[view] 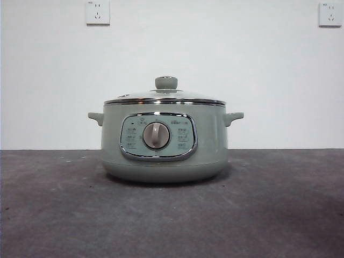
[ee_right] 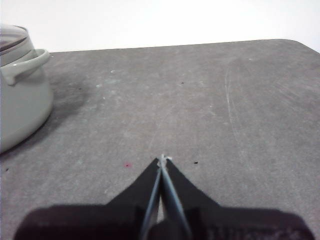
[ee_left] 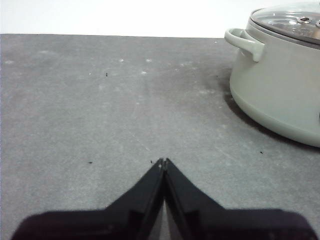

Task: Pick up the corn,open the lid,put the corn in the pot,close the lid

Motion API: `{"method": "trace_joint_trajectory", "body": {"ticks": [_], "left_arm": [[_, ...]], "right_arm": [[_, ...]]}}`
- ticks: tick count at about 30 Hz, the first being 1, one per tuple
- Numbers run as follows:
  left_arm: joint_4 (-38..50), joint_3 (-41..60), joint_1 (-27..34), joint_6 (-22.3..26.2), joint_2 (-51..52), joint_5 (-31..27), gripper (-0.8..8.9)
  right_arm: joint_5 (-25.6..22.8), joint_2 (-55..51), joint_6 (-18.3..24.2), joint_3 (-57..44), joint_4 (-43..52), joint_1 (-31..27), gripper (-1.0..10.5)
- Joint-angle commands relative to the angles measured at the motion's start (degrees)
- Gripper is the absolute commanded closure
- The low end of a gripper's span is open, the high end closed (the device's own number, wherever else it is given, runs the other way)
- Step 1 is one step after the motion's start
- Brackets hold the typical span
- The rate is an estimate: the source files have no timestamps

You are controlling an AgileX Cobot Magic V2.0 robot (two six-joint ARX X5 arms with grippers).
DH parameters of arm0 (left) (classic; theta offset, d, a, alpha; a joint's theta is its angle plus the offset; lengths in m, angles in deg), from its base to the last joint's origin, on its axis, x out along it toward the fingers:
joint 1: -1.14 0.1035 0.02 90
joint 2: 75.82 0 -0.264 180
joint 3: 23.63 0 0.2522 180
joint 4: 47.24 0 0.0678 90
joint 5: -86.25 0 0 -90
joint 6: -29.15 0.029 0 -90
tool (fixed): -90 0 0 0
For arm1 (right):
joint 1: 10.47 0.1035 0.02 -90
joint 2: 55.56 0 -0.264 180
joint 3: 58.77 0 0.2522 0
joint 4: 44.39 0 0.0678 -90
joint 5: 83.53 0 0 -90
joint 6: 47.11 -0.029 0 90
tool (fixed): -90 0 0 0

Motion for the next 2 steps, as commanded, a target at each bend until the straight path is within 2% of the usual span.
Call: {"method": "trace_joint_trajectory", "body": {"ticks": [1, 2], "left_arm": [[0.3, 0.6, 0.1, 0.9, -0.1, -0.2, 8.17], [0.3, 0.6, 0.1, 0.9, -0.1, -0.2, 8.17]], "right_arm": [[0.0, -0.2, 0.2, -0.6, 0.3, 0.0, 9.5], [0.0, -0.2, 0.2, -0.5, 0.3, 0.0, 9.5]]}}
